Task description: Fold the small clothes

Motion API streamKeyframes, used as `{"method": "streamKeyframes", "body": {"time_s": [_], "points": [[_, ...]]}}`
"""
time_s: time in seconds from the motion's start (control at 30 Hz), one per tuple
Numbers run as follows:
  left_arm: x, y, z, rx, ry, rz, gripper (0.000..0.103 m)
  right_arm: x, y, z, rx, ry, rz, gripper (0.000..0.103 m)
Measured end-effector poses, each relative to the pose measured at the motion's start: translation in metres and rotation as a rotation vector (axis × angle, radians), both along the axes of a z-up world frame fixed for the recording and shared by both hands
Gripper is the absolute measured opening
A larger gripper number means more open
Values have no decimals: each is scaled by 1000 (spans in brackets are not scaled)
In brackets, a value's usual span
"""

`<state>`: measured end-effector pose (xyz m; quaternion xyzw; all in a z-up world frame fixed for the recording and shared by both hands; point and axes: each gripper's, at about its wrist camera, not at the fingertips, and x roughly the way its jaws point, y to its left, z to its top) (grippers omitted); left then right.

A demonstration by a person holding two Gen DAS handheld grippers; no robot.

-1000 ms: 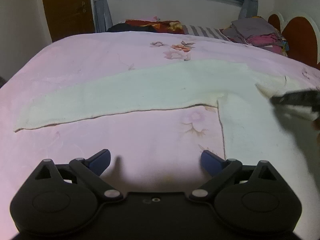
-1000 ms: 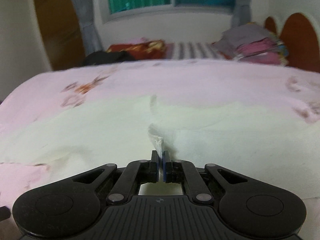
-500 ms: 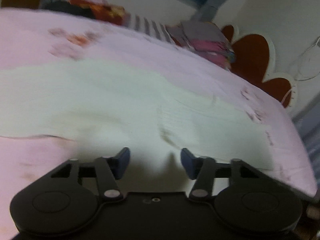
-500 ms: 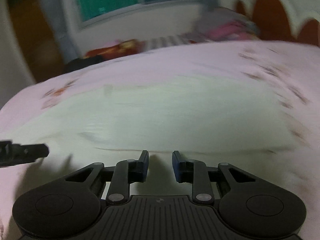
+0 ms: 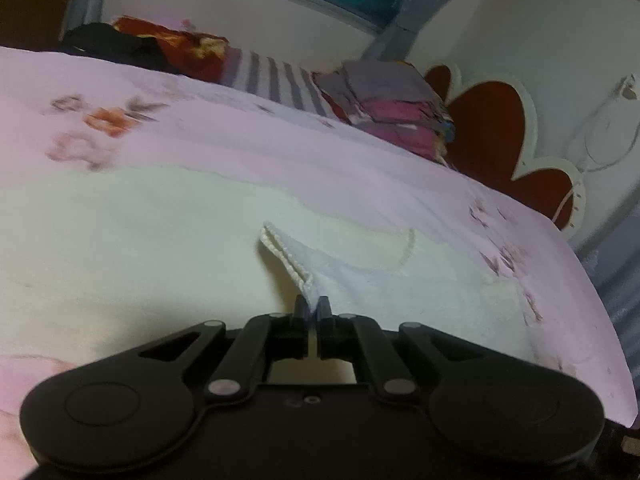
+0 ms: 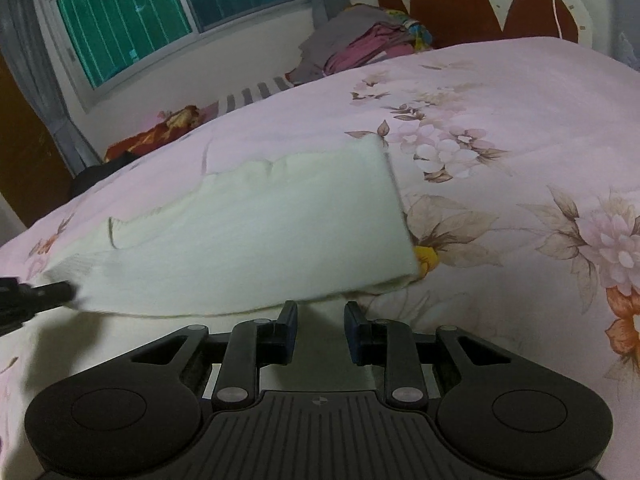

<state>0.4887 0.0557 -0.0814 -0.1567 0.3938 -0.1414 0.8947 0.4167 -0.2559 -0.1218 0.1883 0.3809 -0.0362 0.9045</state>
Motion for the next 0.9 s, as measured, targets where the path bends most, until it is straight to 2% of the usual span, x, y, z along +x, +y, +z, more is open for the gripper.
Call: {"method": "streamKeyframes", "body": {"time_s": [0.2,0.33,0.47,0.6,0.67,0.7,0.8,0.83,0.87,0.9], "points": [[-6,37,-1,62,7,52,3,-8,-16,-1,-2,13,-20,27],[-10,50,-1,64,9,71,3,-9,-14,-1,-29,12,-10,27],[-11,52,0,72,4,68,3,-9,-12,-2,-49,14,-6,27],[-6,45,-10,106,43,28,4,-8,-10,-2,-69,20,-6,27],[-8,45,-12,129,55,31,16,-10,-8,3,-79,17,-1,27],[-12,48,-9,129,43,47,25,-14,-8,9,-81,-7,6,27],[-34,55,8,185,-75,148,43,-26,0,29,-126,-83,39,27],[-38,54,13,203,-109,162,47,-27,1,34,-133,-99,44,26],[-39,51,17,209,-128,151,47,-27,3,38,-132,-115,50,17],[-38,45,18,209,-130,125,48,-25,5,39,-122,-121,59,14]]}}
